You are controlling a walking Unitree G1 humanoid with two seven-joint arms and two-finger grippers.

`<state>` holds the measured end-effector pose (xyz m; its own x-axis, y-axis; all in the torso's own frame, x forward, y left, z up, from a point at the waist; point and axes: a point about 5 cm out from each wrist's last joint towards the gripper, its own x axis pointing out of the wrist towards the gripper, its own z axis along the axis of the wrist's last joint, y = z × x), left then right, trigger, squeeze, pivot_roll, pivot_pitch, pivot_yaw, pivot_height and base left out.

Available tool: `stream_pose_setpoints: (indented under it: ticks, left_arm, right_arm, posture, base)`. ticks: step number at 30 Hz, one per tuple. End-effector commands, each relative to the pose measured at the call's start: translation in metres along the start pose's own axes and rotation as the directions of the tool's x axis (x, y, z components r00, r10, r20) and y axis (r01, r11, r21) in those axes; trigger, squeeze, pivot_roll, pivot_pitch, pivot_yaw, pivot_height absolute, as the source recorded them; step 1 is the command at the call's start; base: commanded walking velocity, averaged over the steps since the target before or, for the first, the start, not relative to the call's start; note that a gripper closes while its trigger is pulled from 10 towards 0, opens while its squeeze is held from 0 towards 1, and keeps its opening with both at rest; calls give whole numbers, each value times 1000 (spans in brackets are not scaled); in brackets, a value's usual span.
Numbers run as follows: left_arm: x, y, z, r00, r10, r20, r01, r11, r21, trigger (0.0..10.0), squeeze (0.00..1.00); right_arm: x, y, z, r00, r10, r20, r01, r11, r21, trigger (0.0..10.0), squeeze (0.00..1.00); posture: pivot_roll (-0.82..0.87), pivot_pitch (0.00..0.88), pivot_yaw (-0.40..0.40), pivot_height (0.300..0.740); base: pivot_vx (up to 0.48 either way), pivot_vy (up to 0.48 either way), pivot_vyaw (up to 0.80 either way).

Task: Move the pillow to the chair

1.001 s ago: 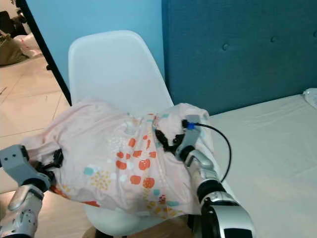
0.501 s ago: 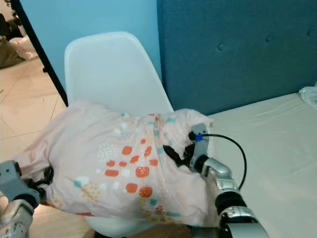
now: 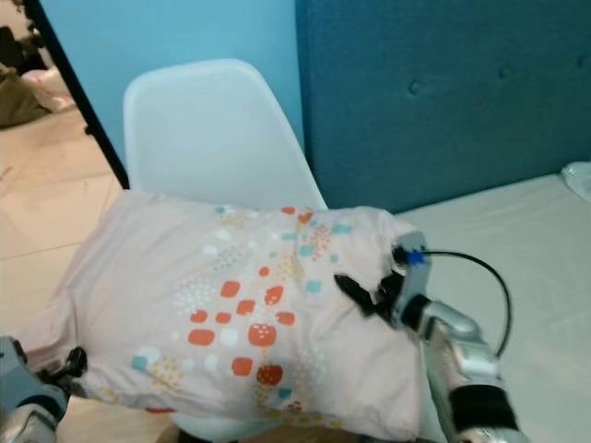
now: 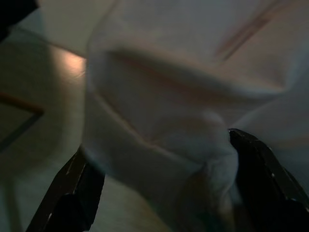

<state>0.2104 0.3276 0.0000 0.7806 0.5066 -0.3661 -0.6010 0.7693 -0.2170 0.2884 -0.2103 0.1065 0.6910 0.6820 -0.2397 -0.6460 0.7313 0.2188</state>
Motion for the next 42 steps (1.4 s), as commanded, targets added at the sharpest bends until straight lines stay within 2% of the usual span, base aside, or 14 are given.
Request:
stream_pose_setpoints:
  ticks: [1, 4, 8, 11, 16, 19, 23, 25, 26, 27, 30, 33, 39, 42]
  left_arm:
    - [2, 6, 4, 999, 30, 9, -30, 1000, 6, 10000, 1000]
    - [3, 7, 7, 999, 38, 23, -38, 999, 11, 10000, 1000]
    - [7, 8, 20, 996, 56, 75, -57, 998, 10, 10000, 1000]
    - [11, 4, 32, 992, 45, 117, -46, 999, 3, 10000, 1000]
    - [18, -13, 51, 983, -12, 185, 13, 1000, -5, 10000, 1000]
    - [21, -26, 61, 973, -65, 221, 65, 998, 7, 10000, 1000]
    - [22, -32, 67, 965, -88, 246, 91, 996, -4, 10000, 1000]
    - [24, -49, 79, 944, -154, 290, 167, 986, -19, 10000, 1000]
    - [24, -49, 79, 944, -154, 290, 167, 986, -19, 10000, 1000]
    - [24, -58, 84, 933, -186, 308, 201, 980, -18, 10000, 35]
    - [22, -85, 88, 900, -281, 333, 293, 956, 15, 10000, 0]
    - [19, -103, 77, 891, -337, 304, 343, 939, 38, 10000, 0]
    - [10, -131, 48, 879, -422, 224, 426, 904, 33, 10000, 0]
    - [8, -138, 46, 867, -446, 220, 451, 892, 29, 10000, 0]
  right_arm:
    - [-4, 5, -2, 997, 21, -75, -22, 1000, -12, 10000, 0]
    - [-13, -2, 0, 992, -43, -116, 38, 998, -47, 10000, 0]
    - [-39, -34, 10, 928, -322, -188, 320, 946, -42, 10000, 0]
    - [-51, -50, 26, 852, -505, -135, 507, 862, -24, 10000, 0]
    - [-58, -56, 44, 795, -606, -39, 606, 795, -3, 10000, 0]
    - [-56, -55, 66, 788, -606, 109, 604, 795, 56, 10000, 0]
    - [-53, -53, 77, 773, -602, 198, 598, 797, 87, 10000, 0]
    - [-34, -34, 90, 808, -459, 369, 434, 888, 153, 10000, 0]
    - [-34, -34, 90, 808, -459, 369, 434, 888, 153, 10000, 0]
    - [-24, -26, 91, 814, -414, 406, 376, 910, 175, 10000, 0]
    - [12, -4, 73, 866, -324, 382, 257, 942, 217, 10000, 0]
    - [37, 11, 54, 904, -272, 330, 201, 952, 232, 10000, 0]
    - [70, 39, 20, 957, -160, 241, 104, 968, 226, 10000, 0]
    - [74, 45, 16, 963, -131, 237, 78, 973, 218, 10000, 0]
  posture:
    - [0, 0, 28, 418]
    - [0, 0, 28, 418]
    - [-4, 0, 26, 418]
    - [-6, 0, 28, 418]
    - [-6, 0, 30, 418]
    - [-8, 0, 31, 418]
    - [-11, 0, 30, 418]
    - [-9, 0, 26, 418]
    - [-9, 0, 26, 418]
    - [-5, 0, 23, 423]
    - [-1, 0, 23, 438]
    - [5, 0, 16, 453]
    - [13, 0, 15, 478]
    - [14, 0, 15, 488]
  base:
    - [0, 0, 0]
    - [0, 0, 0]
    - [0, 0, 0]
    - [0, 0, 0]
    - [0, 0, 0]
    - [0, 0, 0]
    - [0, 0, 0]
    - [0, 0, 0]
    - [0, 0, 0]
    - [0, 0, 0]
    - [0, 0, 0]
    - [0, 0, 0]
    - [0, 0, 0]
    - [0, 0, 0]
